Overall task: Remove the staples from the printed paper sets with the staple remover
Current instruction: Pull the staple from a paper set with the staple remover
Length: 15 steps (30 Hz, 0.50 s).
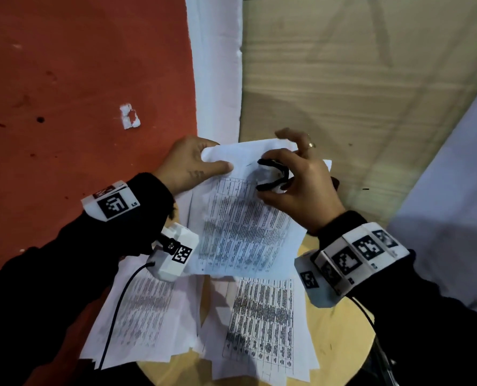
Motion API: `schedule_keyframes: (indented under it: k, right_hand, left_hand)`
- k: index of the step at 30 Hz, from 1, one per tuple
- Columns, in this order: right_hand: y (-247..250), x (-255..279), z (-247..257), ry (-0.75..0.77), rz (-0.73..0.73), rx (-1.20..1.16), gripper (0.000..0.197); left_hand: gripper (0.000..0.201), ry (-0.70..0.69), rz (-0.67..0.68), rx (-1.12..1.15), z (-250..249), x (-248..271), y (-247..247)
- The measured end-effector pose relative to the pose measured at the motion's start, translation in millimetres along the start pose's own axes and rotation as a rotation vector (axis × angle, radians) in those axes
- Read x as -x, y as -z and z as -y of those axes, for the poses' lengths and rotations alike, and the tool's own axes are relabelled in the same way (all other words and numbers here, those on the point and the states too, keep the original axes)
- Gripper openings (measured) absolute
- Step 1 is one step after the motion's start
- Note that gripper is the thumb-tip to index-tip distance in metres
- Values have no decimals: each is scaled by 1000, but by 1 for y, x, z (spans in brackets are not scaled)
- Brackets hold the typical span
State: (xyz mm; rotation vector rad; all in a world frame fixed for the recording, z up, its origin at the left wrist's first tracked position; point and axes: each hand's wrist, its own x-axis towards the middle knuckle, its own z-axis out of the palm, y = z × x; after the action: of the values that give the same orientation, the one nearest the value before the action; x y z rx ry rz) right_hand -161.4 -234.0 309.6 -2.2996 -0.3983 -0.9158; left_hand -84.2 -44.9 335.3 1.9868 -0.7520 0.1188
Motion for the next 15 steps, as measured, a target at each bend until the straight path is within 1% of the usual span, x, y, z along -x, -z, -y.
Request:
schedule_keyframes:
  k: [2,3,5,6,7,11,13,15]
  right_hand:
    - [9,-9,-3,2,111,-9,41]
    - [13,-14,-3,-17,181,-7,42]
    - [18,-23,-6,-53,303,18,43]
    - [19,-27,-7,-62,334,29,44]
    - [20,-29,-7,-69,346,33,44]
    - [24,-32,-6,-110,318,46,44]
    - [24,-31,-5,-116,307,71,43]
    - [22,-29,-4,-126,296,78,43]
  left_hand:
    - [50,-23,28,5,-2,-1,1]
    - [46,-31,46,5,-3,-1,1]
    - [25,-38,85,-7,-5,-3,1]
    - [18,-40,102,-19,-6,-3,1]
    - [19,-45,112,-36,-7,-4,0]
    - [47,-91,121,-103,-6,-7,1]
    - [51,-85,117,-183,-7,-10,3]
    - [52,-82,98,-352,-13,-13,4]
